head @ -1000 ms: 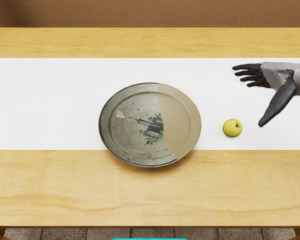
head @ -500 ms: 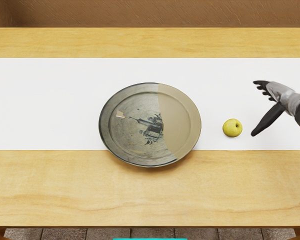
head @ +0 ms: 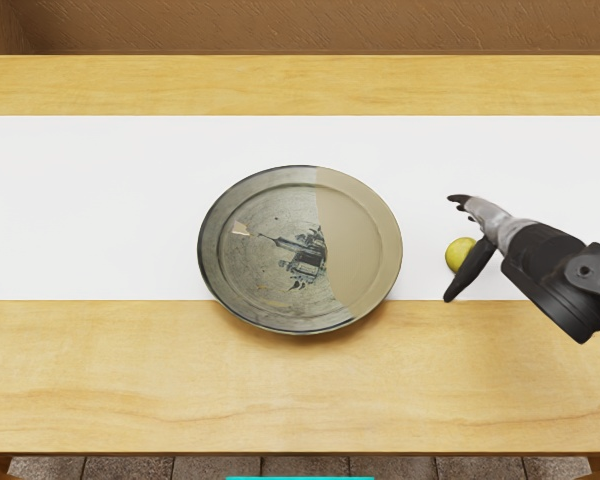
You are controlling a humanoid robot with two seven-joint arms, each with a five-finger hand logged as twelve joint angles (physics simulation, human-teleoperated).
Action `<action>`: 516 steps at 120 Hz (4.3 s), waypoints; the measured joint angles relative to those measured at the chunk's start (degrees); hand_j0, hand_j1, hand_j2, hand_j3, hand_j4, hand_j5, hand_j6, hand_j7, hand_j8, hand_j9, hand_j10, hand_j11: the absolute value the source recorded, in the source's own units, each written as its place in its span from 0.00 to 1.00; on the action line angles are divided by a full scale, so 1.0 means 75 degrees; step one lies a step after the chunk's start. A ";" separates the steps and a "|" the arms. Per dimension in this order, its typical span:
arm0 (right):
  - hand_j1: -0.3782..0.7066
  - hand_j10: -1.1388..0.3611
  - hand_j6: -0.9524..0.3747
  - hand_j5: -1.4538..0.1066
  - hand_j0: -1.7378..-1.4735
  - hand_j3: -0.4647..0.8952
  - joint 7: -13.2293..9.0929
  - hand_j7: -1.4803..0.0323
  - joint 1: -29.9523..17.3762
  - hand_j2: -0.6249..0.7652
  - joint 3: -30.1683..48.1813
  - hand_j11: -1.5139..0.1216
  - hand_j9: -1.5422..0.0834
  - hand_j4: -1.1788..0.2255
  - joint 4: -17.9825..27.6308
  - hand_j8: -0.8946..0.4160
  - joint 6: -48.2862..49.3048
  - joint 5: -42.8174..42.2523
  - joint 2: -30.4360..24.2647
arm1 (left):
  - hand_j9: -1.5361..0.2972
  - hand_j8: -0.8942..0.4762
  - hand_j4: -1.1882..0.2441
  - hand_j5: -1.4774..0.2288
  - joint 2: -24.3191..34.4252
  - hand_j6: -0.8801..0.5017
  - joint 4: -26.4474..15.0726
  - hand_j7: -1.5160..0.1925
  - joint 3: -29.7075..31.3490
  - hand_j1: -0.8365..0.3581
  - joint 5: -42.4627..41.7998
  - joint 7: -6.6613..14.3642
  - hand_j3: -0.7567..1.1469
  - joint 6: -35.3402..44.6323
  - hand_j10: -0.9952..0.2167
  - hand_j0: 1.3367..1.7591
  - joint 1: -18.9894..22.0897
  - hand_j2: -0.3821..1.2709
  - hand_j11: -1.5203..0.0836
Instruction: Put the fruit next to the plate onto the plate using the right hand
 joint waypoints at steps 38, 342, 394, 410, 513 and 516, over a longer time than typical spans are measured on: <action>0.08 0.73 0.68 0.89 0.30 0.34 -0.0009 0.94 0.0140 0.44 -0.0103 0.89 0.91 0.81 -0.0001 0.65 -0.0010 0.0028 -0.0010 | 0.67 0.48 0.67 0.69 0.0000 0.47 -0.0002 0.71 0.0000 0.76 0.0000 0.0000 0.40 0.0000 0.63 0.76 0.0001 0.26 0.76; 0.55 0.43 0.33 0.43 0.33 0.34 -0.0001 0.47 0.0041 0.55 -0.0453 0.37 0.46 0.43 -0.1479 0.27 0.0003 0.1297 0.0341 | 0.67 0.48 0.67 0.69 0.0000 0.47 0.0000 0.71 0.0000 0.76 0.0000 0.0000 0.40 0.0000 0.63 0.76 0.0011 0.26 0.76; 0.57 0.38 0.35 0.44 0.30 0.34 -0.0011 0.47 0.0332 0.57 0.0661 0.44 0.47 0.43 -0.1409 0.28 -0.0014 0.1612 0.0055 | 0.67 0.48 0.67 0.69 0.0000 0.47 -0.0002 0.71 0.0000 0.76 0.0000 0.0000 0.40 0.0000 0.63 0.76 0.0010 0.26 0.76; 0.58 0.38 0.36 0.44 0.30 0.34 -0.0014 0.48 0.0821 0.57 0.0868 0.45 0.48 0.43 -0.1233 0.29 -0.0017 0.1968 0.0288 | 0.67 0.48 0.67 0.69 0.0000 0.47 -0.0002 0.71 0.0000 0.76 0.0000 0.0000 0.40 0.0000 0.63 0.76 0.0010 0.26 0.76; 0.56 0.43 0.39 0.51 0.30 0.34 -0.0011 0.55 0.2370 0.53 0.0506 0.52 0.54 0.49 -0.1356 0.34 -0.0011 0.3116 0.3844 | 0.67 0.48 0.67 0.69 0.0000 0.47 -0.0001 0.71 0.0001 0.76 0.0000 0.0000 0.40 0.0000 0.63 0.76 0.0004 0.26 0.76; 0.53 0.44 0.40 0.53 0.30 0.34 -0.0011 0.57 0.2371 0.52 0.0503 0.54 0.56 0.50 -0.1356 0.35 -0.0010 0.3112 0.3850 | 0.67 0.48 0.67 0.69 0.0000 0.47 -0.0001 0.71 0.0001 0.76 0.0000 0.0000 0.40 0.0000 0.63 0.76 0.0003 0.26 0.76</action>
